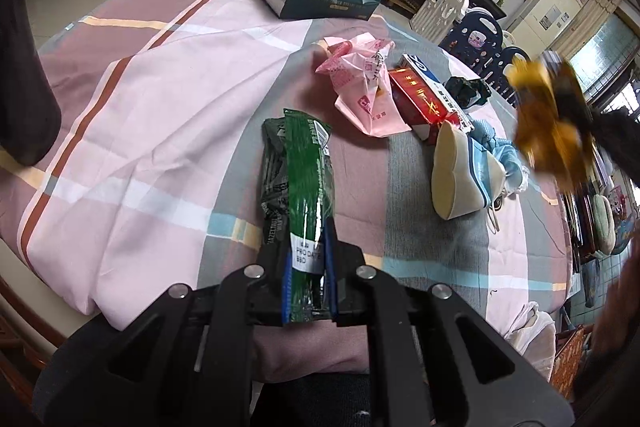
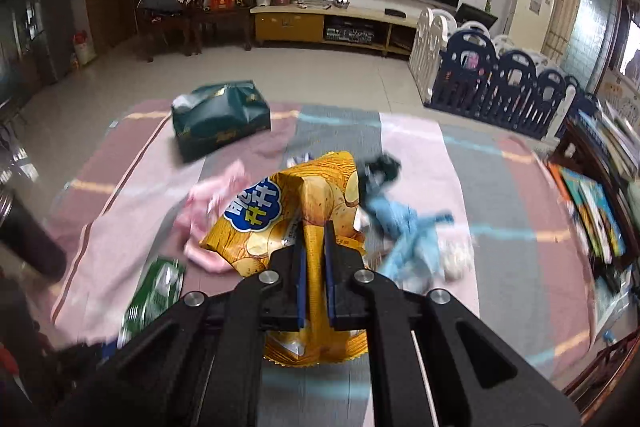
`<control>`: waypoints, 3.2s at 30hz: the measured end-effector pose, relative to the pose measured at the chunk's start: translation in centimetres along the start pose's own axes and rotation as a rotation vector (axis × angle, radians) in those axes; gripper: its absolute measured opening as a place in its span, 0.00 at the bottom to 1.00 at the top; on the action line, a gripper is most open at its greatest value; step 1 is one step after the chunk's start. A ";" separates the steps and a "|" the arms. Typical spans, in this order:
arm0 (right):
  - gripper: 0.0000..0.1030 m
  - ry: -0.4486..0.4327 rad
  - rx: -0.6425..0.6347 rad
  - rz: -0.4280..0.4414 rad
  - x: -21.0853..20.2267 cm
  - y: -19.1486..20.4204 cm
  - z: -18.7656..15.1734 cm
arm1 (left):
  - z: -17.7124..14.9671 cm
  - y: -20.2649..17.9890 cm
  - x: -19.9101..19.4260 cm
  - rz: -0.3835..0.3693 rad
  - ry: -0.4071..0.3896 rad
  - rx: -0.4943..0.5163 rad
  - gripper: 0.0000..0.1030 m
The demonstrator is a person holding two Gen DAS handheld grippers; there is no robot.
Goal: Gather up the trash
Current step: 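Lift the long green bag and yellow chip bag above the table with both tools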
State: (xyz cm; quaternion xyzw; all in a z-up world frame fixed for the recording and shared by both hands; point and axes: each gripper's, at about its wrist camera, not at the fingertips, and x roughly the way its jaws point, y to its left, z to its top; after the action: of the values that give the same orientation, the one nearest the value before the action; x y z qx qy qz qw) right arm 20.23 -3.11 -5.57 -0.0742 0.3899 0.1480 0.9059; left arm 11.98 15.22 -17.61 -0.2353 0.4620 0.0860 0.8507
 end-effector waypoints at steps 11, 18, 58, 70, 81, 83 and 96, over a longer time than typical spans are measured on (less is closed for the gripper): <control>0.08 0.235 0.208 -0.030 0.8 -2.8 -9.6 | -0.1 -0.4 0.0 0.005 -0.013 0.016 0.31; 0.08 0.220 0.157 -0.028 0.3 -1.2 -9.5 | -0.2 -0.6 0.4 0.015 0.002 0.033 0.39; 0.58 0.252 0.211 0.004 1.1 -1.3 -9.8 | 0.0 -0.4 -0.3 0.084 -0.050 0.042 0.13; 0.67 0.271 0.218 0.024 1.5 -1.1 -10.0 | 0.0 0.1 0.0 0.081 -0.028 0.021 0.14; 0.73 0.311 0.212 0.024 2.8 -0.2 -9.5 | 0.0 0.6 0.4 0.068 -0.009 -0.005 0.14; 0.73 0.320 0.207 0.008 3.0 -0.3 -9.8 | 0.0 0.6 0.4 0.068 -0.008 -0.004 0.14; 0.66 0.299 0.204 0.001 2.8 -0.5 -10.2 | -0.2 0.4 0.5 0.070 0.001 0.003 0.14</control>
State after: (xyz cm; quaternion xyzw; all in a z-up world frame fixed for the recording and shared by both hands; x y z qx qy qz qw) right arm 15.21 -5.55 -14.60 -0.0029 0.5333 0.0956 0.8405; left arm 12.01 15.42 -18.24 -0.2178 0.4706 0.1151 0.8473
